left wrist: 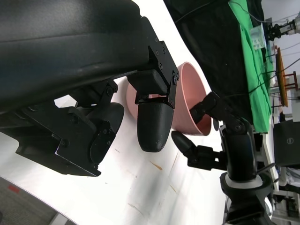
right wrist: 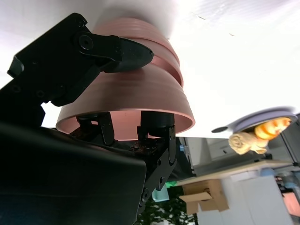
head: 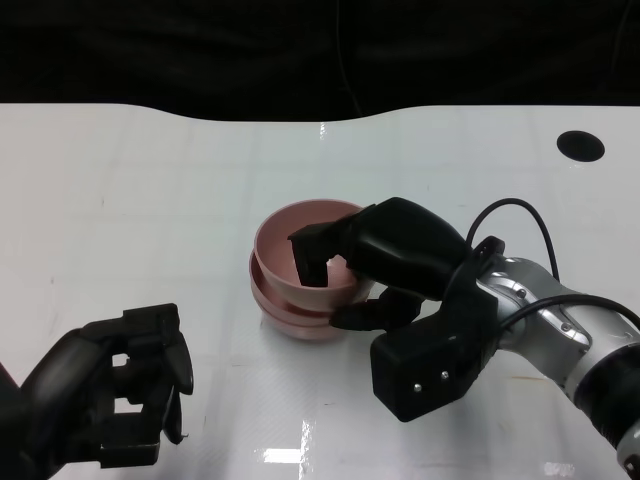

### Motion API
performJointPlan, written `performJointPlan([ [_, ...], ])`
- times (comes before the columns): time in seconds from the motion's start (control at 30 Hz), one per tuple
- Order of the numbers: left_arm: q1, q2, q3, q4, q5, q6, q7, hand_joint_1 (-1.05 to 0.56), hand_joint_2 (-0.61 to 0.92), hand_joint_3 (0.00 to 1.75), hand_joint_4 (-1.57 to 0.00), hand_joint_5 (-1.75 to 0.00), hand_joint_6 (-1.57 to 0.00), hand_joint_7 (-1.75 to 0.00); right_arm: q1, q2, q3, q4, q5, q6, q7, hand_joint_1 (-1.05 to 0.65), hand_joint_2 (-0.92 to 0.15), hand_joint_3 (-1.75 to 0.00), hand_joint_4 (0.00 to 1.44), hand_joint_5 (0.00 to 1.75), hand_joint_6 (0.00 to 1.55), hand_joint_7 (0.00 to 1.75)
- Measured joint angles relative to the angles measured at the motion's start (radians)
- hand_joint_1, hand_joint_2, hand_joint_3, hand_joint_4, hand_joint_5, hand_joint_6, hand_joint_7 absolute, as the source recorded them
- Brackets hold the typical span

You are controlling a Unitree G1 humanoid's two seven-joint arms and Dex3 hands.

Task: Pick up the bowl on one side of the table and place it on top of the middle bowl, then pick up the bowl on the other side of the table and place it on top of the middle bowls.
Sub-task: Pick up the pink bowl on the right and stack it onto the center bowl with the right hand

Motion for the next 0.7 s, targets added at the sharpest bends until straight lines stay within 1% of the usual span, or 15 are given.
performJointPlan([
  [0.17,0.0,-0.001,-0.001,0.0,0.001,0.003,0.002,0.23,0.55,1.35,-0.8,-1.71,-0.75,-1.57,-0.019,0.021,0.019,0.056,-0.01,0.009,-0.024,-0.21,-0.68,-0.74,0.88,1.75,0.64,1.74],
  [0.23,0.0,-0.001,-0.001,0.0,0.002,0.003,0.002,0.23,0.55,1.35,-0.8,-1.71,-0.74,-1.57,-0.024,0.025,0.024,0.068,-0.011,0.01,-0.027,-0.23,-0.68,-0.71,0.87,1.75,0.66,1.66],
  [0.33,0.0,-0.002,-0.001,0.0,0.002,0.003,0.002,0.23,0.55,1.35,-0.8,-1.71,-0.74,-1.57,-0.032,0.036,0.033,0.084,-0.018,0.01,-0.04,-0.24,-0.68,-0.67,0.87,1.75,0.67,1.62],
  [0.4,0.0,-0.003,-0.001,0.0,0.002,0.002,0.002,0.23,0.55,1.35,-0.8,-1.71,-0.74,-1.57,-0.032,0.042,0.039,0.09,-0.026,0.009,-0.05,-0.23,-0.69,-0.65,0.88,1.75,0.66,1.66],
  [0.47,0.0,-0.004,-0.002,0.001,0.002,-0.005,0.002,0.23,0.55,1.35,-0.8,-1.7,-0.74,-1.56,-0.034,0.048,0.045,0.098,-0.03,0.009,-0.062,-0.24,-0.7,-0.65,0.89,1.75,0.66,1.66],
  [0.53,0.0,-0.004,-0.002,0.001,0.004,-0.013,0.002,0.23,0.55,1.35,-0.81,-1.7,-0.75,-1.56,-0.037,0.05,0.053,0.103,-0.034,0.009,-0.07,-0.26,-0.72,-0.65,0.89,1.75,0.64,1.71],
  [0.7,0.0,-0.008,-0.003,0.001,0.005,-0.013,0.002,0.23,0.54,1.35,-0.81,-1.69,-0.75,-1.55,-0.053,0.055,0.066,0.124,-0.04,0.001,-0.08,-0.28,-0.75,-0.64,0.89,1.75,0.65,1.73],
])
